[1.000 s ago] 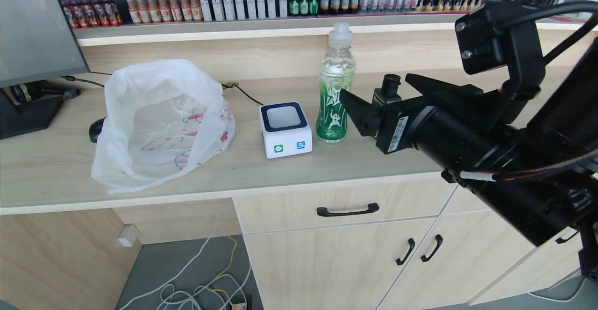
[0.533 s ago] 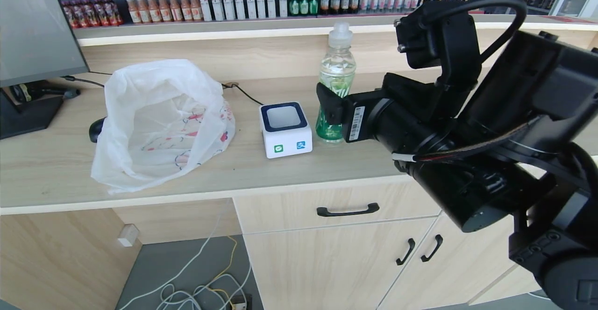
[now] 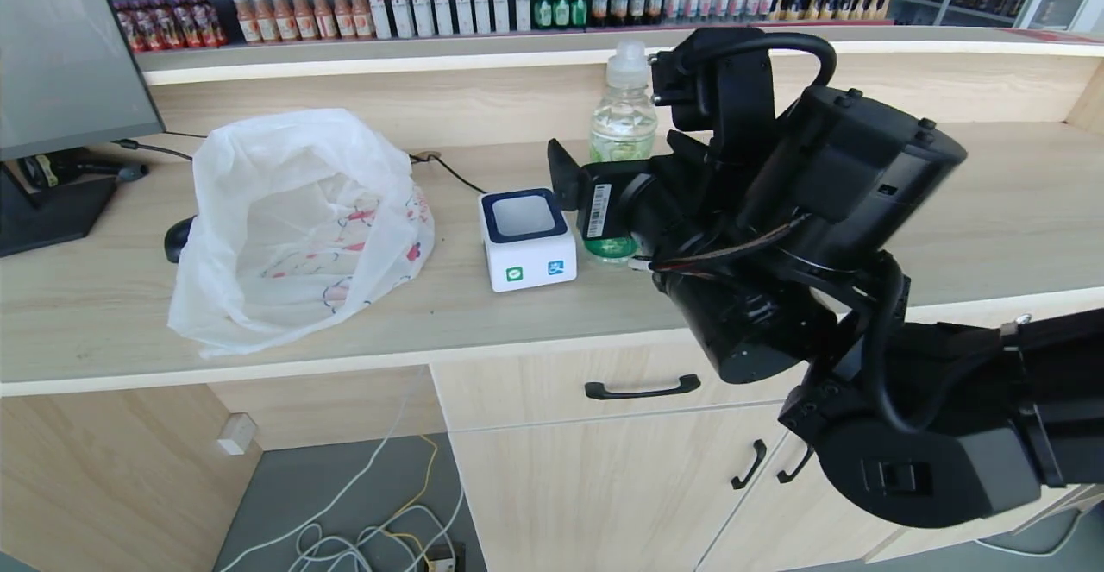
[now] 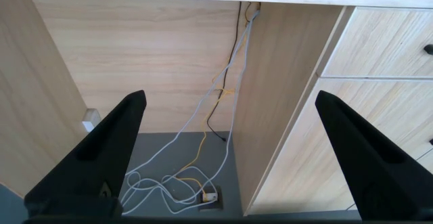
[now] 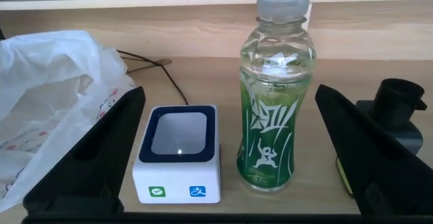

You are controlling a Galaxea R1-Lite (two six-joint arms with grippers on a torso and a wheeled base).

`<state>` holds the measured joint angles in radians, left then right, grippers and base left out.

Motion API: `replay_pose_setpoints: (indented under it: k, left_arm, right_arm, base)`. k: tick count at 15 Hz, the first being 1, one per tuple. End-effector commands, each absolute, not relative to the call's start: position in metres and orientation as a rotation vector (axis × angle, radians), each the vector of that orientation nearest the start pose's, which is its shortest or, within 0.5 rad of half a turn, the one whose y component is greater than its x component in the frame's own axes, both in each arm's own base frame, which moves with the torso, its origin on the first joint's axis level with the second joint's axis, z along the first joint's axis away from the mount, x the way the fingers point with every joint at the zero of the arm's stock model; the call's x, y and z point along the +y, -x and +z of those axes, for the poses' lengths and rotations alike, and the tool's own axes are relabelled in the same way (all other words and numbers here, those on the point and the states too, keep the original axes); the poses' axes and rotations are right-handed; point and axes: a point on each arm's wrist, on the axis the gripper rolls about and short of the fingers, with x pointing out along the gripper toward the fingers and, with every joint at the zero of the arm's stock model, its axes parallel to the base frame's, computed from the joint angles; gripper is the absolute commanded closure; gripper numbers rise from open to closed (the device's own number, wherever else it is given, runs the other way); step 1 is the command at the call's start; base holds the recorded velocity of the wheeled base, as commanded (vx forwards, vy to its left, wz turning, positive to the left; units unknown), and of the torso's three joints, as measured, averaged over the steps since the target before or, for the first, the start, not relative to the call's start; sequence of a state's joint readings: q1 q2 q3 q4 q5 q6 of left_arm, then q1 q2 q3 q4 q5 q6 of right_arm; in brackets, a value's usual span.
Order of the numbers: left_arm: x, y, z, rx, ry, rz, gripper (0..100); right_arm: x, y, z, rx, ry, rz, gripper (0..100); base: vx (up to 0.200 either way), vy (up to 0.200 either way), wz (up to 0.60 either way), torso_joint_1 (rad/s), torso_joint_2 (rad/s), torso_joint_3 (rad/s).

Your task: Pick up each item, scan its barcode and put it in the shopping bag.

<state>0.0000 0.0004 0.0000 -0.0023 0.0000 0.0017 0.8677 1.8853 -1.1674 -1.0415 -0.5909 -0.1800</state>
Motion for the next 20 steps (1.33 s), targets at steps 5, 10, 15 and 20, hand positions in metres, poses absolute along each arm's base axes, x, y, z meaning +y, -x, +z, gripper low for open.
replay_pose_setpoints:
  k: [5, 10, 15, 20]
  left_arm:
    - [0.000, 0.023, 0.076, -0.003, -0.002, 0.000, 0]
    - [0.000, 0.023, 0.076, -0.003, -0.002, 0.000, 0]
    - [0.000, 0.023, 0.076, -0.003, -0.002, 0.000, 0]
    - [0.000, 0.023, 0.076, -0.003, -0.002, 0.000, 0]
  right_arm:
    - [0.290, -0.271, 0.243, -0.266, -0.023, 0.240, 0]
    - [0.275, -0.294, 0.239, -0.271, -0.014, 0.208, 0]
    - [0.264, -0.306, 0.241, -0.281, -0.011, 0.191, 0]
    - [0.250, -0.325, 0.236, -0.284, 0.003, 0.201, 0]
  base:
    - [0.000, 0.000, 0.00, 0.000, 0.00, 0.000]
    - [0.000, 0.000, 0.00, 0.000, 0.00, 0.000]
    - [0.000, 0.000, 0.00, 0.000, 0.00, 0.000]
    - [0.000, 0.000, 0.00, 0.000, 0.00, 0.000]
